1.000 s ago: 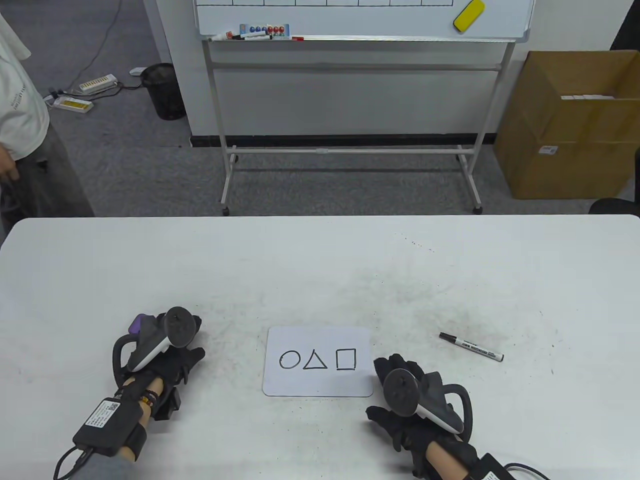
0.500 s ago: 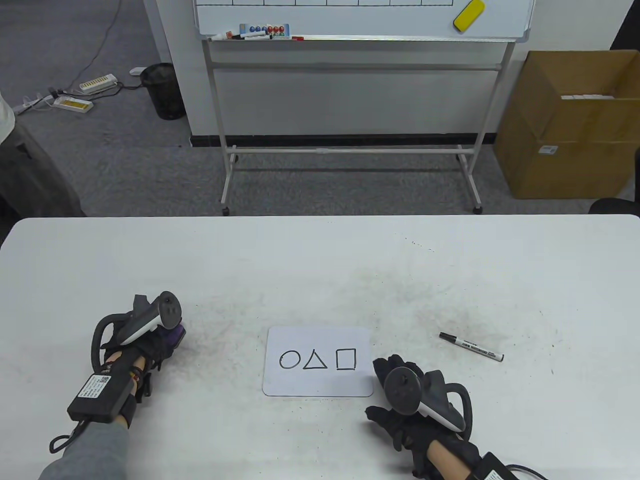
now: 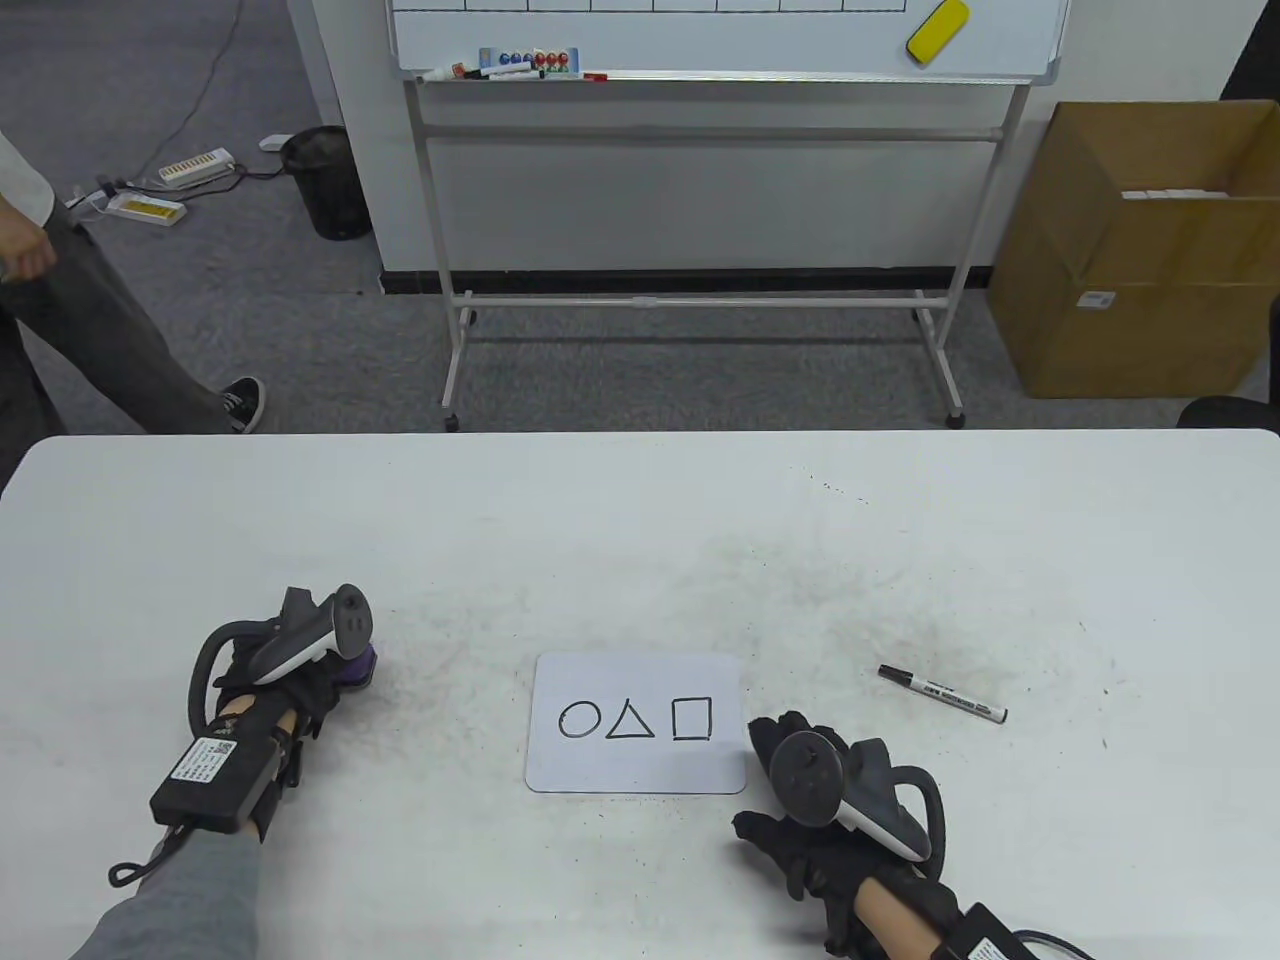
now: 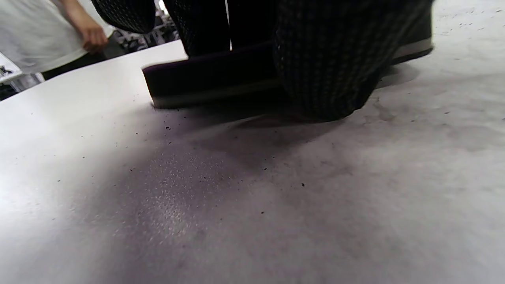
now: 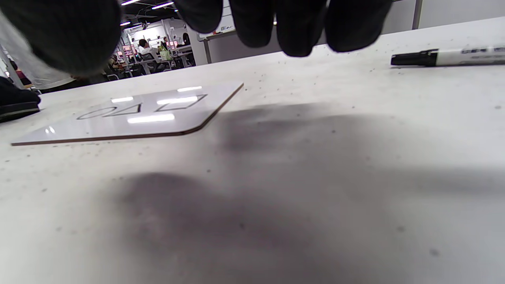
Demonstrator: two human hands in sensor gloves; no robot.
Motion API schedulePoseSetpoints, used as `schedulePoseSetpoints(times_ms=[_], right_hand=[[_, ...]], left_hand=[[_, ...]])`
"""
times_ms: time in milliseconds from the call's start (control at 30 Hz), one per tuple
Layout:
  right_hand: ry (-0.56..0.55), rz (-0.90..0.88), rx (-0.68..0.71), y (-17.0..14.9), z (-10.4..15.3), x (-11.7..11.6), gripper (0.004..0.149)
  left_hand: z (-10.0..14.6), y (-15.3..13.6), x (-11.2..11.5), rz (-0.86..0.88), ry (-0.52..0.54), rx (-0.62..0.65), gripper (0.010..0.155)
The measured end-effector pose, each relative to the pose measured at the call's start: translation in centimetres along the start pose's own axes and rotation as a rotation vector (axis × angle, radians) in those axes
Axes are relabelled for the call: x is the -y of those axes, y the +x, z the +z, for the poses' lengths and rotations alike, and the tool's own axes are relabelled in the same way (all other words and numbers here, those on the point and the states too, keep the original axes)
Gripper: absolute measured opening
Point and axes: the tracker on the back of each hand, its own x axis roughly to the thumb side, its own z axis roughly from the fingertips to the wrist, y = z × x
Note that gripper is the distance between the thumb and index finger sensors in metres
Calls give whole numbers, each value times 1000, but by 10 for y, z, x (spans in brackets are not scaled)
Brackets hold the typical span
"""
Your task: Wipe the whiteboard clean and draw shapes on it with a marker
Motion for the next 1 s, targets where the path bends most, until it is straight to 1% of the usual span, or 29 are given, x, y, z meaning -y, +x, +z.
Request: schedulePoseSetpoints(times_ms=[200, 433, 500, 600, 633, 733, 800, 867, 1000], right_hand=[[-5, -6, -5, -1, -1, 2, 90], [-38, -31, -15, -2, -6, 9, 90], [-29, -30, -16, -2, -9, 9, 90], [-13, -24, -17, 0, -15, 9, 90], [-10, -19, -19, 0, -19, 9, 90], [6, -3, -22, 2, -29, 6, 90], [24, 20, -23, 3, -39, 3, 91], [36, 32, -22, 5, -47, -1, 91], [66, 49, -19, 7, -56, -8, 91]], left_hand=[[1, 7, 3, -22, -4, 38, 74], [4, 10, 0, -29, 17, 40, 78], [7, 9, -3, -1, 25, 48, 78], [13, 11, -16, 104, 68, 72, 78], [17, 15, -22, 137, 86, 94, 77], [29, 30, -38, 162, 137, 155, 76], [41, 49, -50, 192, 195, 223, 76], [51, 68, -57, 209, 228, 276, 76], [66, 103, -67, 257, 276, 374, 74]])
